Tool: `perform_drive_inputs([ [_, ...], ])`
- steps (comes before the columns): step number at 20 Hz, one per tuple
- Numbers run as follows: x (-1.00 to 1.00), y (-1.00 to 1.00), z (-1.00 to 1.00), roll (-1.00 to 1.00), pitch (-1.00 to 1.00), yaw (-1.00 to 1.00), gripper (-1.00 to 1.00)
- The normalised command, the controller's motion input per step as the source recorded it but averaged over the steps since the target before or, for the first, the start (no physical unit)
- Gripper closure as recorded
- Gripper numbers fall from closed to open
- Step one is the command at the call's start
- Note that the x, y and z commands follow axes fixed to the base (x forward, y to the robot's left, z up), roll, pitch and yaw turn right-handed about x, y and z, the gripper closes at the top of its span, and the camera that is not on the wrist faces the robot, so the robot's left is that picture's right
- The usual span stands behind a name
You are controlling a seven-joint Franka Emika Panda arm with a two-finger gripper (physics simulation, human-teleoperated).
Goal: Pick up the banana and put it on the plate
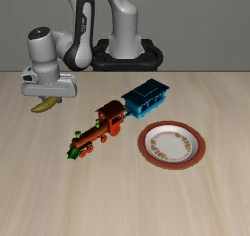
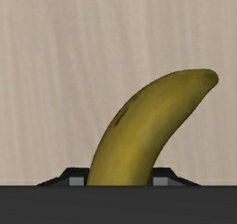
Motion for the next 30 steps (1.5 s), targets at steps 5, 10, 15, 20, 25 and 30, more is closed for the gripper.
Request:
perform_drive_inputs([
  [5,0.00,0.00,0.80,0.00,0.00,0.00,1.00],
  [10,0.00,0.00,1.00,0.00,0.00,0.00,1.00],
  [15,0.00,0.00,1.00,0.00,0.00,0.00,1.00],
  [20,0.80,0.00,0.20,0.00,0.00,0.00,1.00],
  [25,1.00,0.00,0.00,0.00,0.00,0.00,1.00],
  [30,1.00,0.00,0.00,0.00,0.00,0.00,1.00],
])
